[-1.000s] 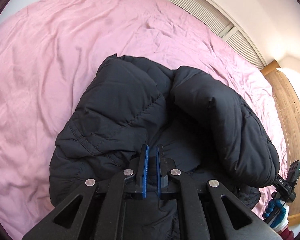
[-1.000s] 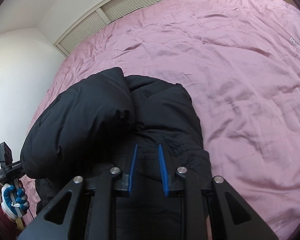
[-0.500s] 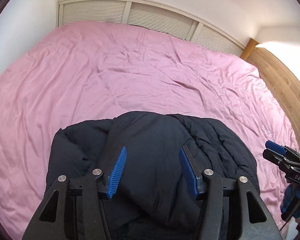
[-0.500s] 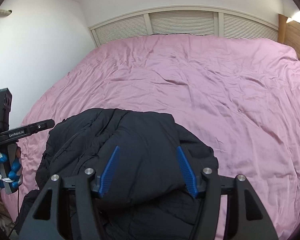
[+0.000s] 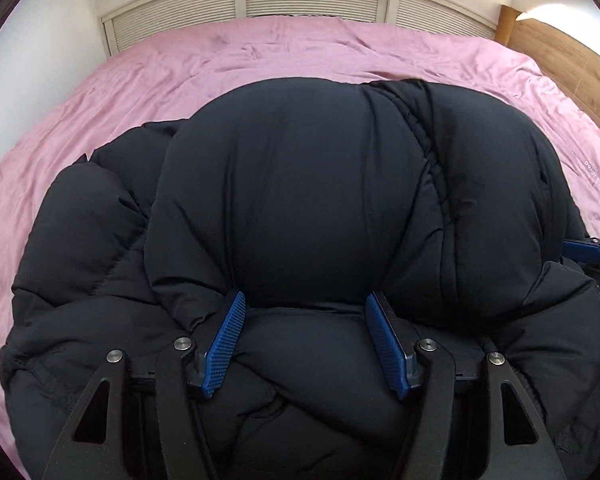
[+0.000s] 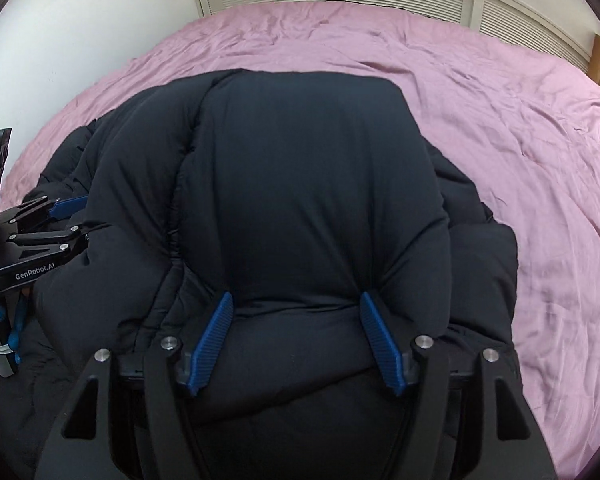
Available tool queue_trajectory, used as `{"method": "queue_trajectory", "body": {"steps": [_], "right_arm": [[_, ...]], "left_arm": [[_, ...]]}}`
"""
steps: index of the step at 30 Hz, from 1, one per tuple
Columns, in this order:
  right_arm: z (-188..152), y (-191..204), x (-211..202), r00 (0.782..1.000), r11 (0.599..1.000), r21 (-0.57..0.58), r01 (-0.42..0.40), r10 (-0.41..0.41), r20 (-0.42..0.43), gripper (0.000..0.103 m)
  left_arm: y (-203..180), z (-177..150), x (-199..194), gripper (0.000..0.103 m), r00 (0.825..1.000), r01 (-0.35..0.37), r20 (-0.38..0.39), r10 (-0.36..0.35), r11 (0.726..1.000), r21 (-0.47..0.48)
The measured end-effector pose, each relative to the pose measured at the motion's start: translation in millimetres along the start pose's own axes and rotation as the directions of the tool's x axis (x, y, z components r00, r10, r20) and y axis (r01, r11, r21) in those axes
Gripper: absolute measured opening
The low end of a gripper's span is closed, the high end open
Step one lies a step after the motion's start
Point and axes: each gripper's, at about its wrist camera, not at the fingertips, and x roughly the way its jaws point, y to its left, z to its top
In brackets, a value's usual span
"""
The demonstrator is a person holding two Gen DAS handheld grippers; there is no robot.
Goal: Fold large clothes
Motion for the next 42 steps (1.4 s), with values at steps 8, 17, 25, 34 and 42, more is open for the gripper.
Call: {"method": "queue_trajectory", "body": {"steps": [8, 17, 25, 34, 42], "right_arm": [[-16, 2, 34, 0.999, 0.999, -0.018, 0.037, -0.037, -0.008, 0.066], [3, 15, -26, 0.998, 0.998, -0.04, 0.049, -0.05, -0.025, 0.066], [-5, 28, -40, 1.0, 0.997, -0.08, 0.014, -0.016, -0.018, 0.066], [-30, 22, 9, 0.999, 0.998, -0.057, 0.011, -0.013, -0.042, 0.069], [-7, 33, 12, 0.995, 0.998, -0.049, 0.032, -0.036, -0.092, 0.069]], "left_arm": [[-6, -11, 22, 0.062, 1.0, -0.024, -0.008, 0.024, 1.0, 0.008], [-6, 9, -59, 0.061, 0.999, 0.013, 0.03, -0.012, 0.998, -0.059], [-34, -10, -51, 0.065, 0.998, 0.055, 0.006, -0.055, 0.998, 0.012], [-38, -34, -8, 0.066, 0.999, 0.044, -0.004, -0.044, 0.999, 0.0], [-51, -22, -29, 0.066, 1.0, 0.006, -0.017, -0.006, 1.0, 0.008]]}}
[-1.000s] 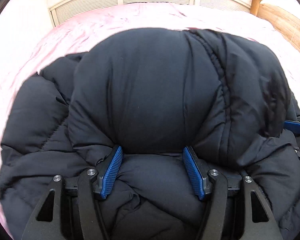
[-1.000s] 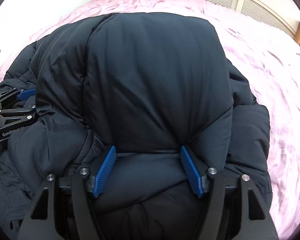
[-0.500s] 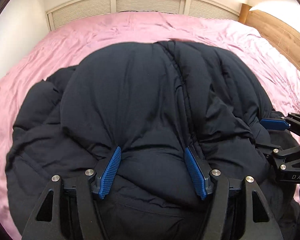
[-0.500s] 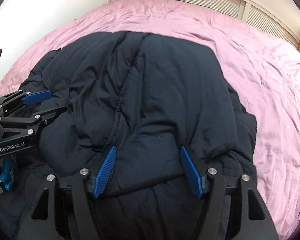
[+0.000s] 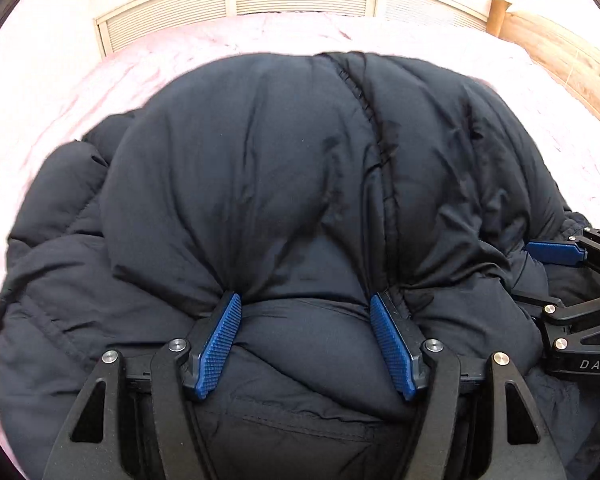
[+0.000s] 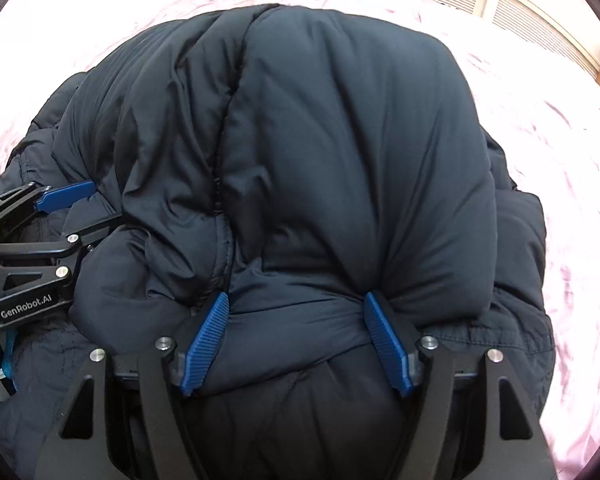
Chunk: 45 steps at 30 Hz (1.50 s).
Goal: Fold large clothes
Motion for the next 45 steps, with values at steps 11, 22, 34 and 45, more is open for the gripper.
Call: {"method": "queue_trajectory", "body": {"steps": [11, 22, 34, 45], "right_arm": [[-7, 0, -56, 1.0, 0.996, 0.084, 0.005, -0.004, -0.004, 0.069], [-26, 20, -119, 0.999, 0.991, 0.132, -0.008, 0.003, 0.038, 0.069], [-64, -24, -196, 0.999, 0.981, 0.193, 0.037, -0.044, 0.03, 0.07], [-87, -53, -244, 0.993, 0.966, 0.237, 0.105, -0.113, 0.018, 0.071]], "left_arm": [[-6, -6, -80, 0.067, 0.999, -0.021, 0.035, 0.023, 0.999, -0.034], [11, -16, -166, 0.079, 0.995, -0.062, 0.07, 0.065, 0.997, -0.043], [28, -14, -206, 0.082, 0.996, -0.075, 0.053, 0.078, 0.996, -0.052], [44, -15, -237, 0.085, 0.992, -0.109, 0.058, 0.108, 0.994, 0.002]]}}
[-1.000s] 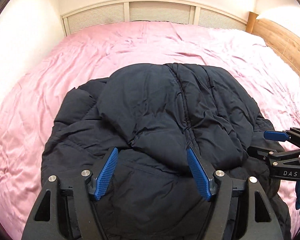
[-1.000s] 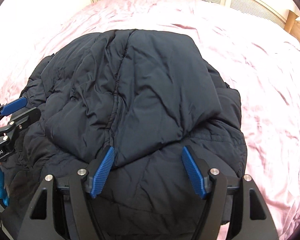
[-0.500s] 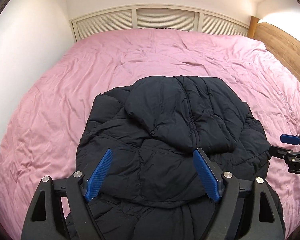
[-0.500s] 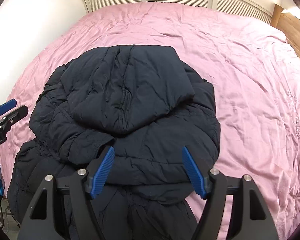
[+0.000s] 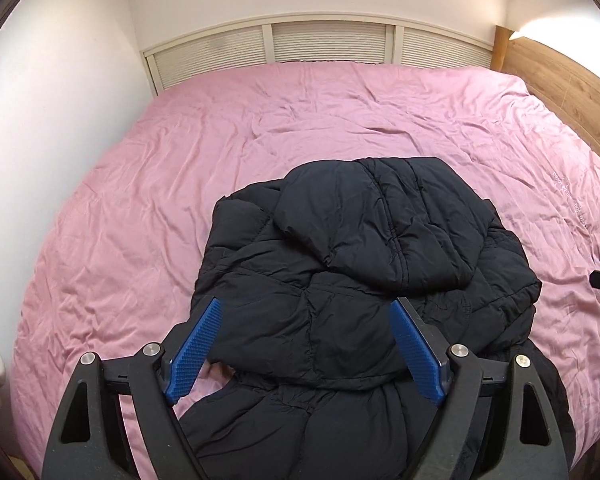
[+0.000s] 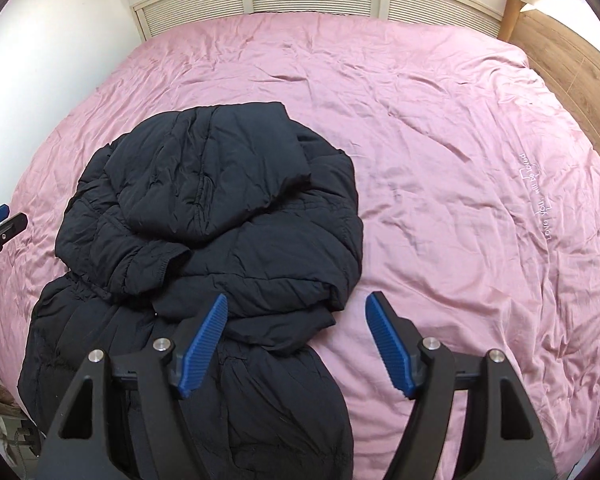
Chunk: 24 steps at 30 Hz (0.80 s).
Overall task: Fold large clothes
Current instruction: 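Move both open tools to the coat's long side edge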
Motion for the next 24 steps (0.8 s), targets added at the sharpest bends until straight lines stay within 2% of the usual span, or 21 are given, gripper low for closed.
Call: {"method": "queue_trajectory", "body": {"steps": [5, 10, 13, 18, 24], "right_arm": [[-6, -32, -30, 0.999, 0.998, 0.045, 0.041, -0.042, 0.017, 0.076], [-26, -64, -43, 0.997, 0.991, 0.116, 0.073, -0.073, 0.0, 0.079], [-44, -76, -42, 0.996, 0.985, 0.153, 0.086, -0.081, -0.035, 0.08], [-75, -88, -37, 0.993, 0.974, 0.206, 0.09, -0.073, -0.088, 0.081], [-117, -94, -28, 0.986, 0.963, 0.255, 0.09, -0.051, -0.157, 0.081]], "left_arm": [[34, -9, -7, 0.088, 0.999, -0.029, -0.025, 0.029, 0.999, -0.018], [76, -34, -3, 0.088, 0.994, -0.07, -0.09, 0.063, 0.995, -0.073], [100, -53, -3, 0.088, 0.989, -0.095, -0.123, 0.082, 0.991, -0.098], [138, -90, -6, 0.088, 0.979, -0.097, -0.187, 0.075, 0.989, -0.113], [181, -149, -6, 0.088, 0.954, -0.136, -0.287, 0.082, 0.976, -0.172]]}}
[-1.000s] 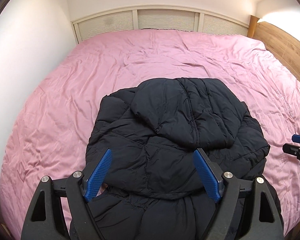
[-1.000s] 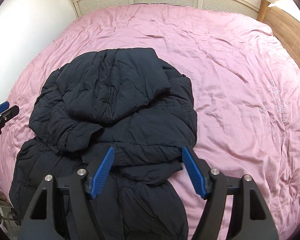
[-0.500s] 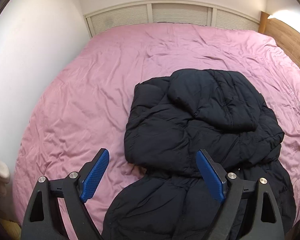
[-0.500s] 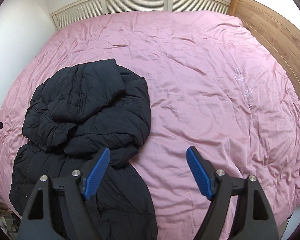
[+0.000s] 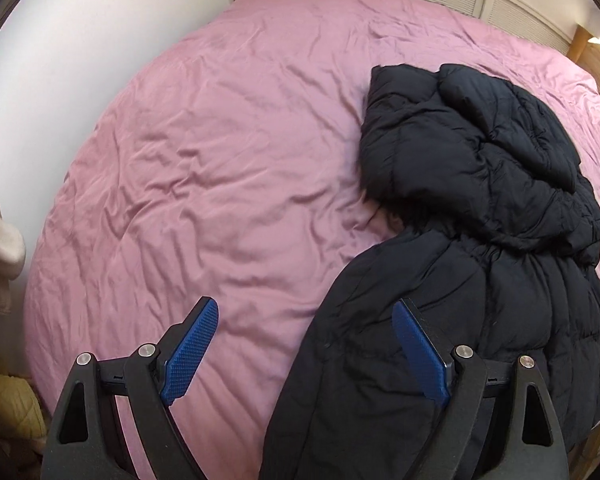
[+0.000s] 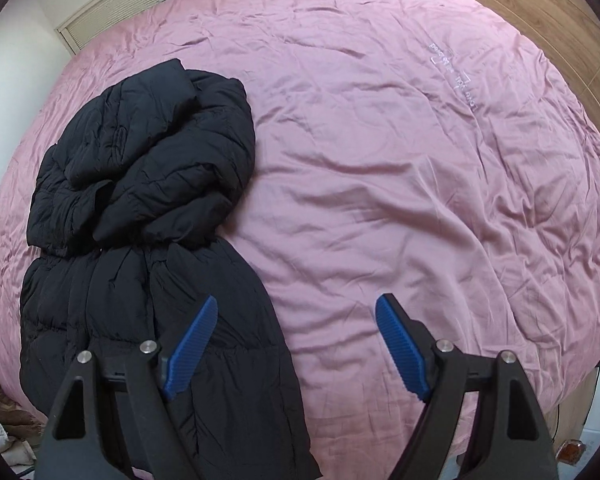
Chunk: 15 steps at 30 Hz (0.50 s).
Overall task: Fold large clothes
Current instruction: 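Move both open tools to the coat's long side edge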
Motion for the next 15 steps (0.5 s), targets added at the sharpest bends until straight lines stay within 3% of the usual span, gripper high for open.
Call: {"method": "queue_trajectory", "body": {"steps": [7, 15], "right_arm": [[-37, -8, 26, 0.996, 0.999, 0.054, 0.005, 0.0, -0.093, 0.082], [-65, -7, 43, 0.986, 0.999, 0.047, 0.0, 0.008, -0.169, 0.082]], "left_arm": [[25, -42, 23, 0.088, 0.994, 0.022, -0.11, -0.028, 0.998, -0.055], [28, -75, 51, 0.088, 0.966, 0.115, -0.221, -0.135, 0.988, -0.105]]}}
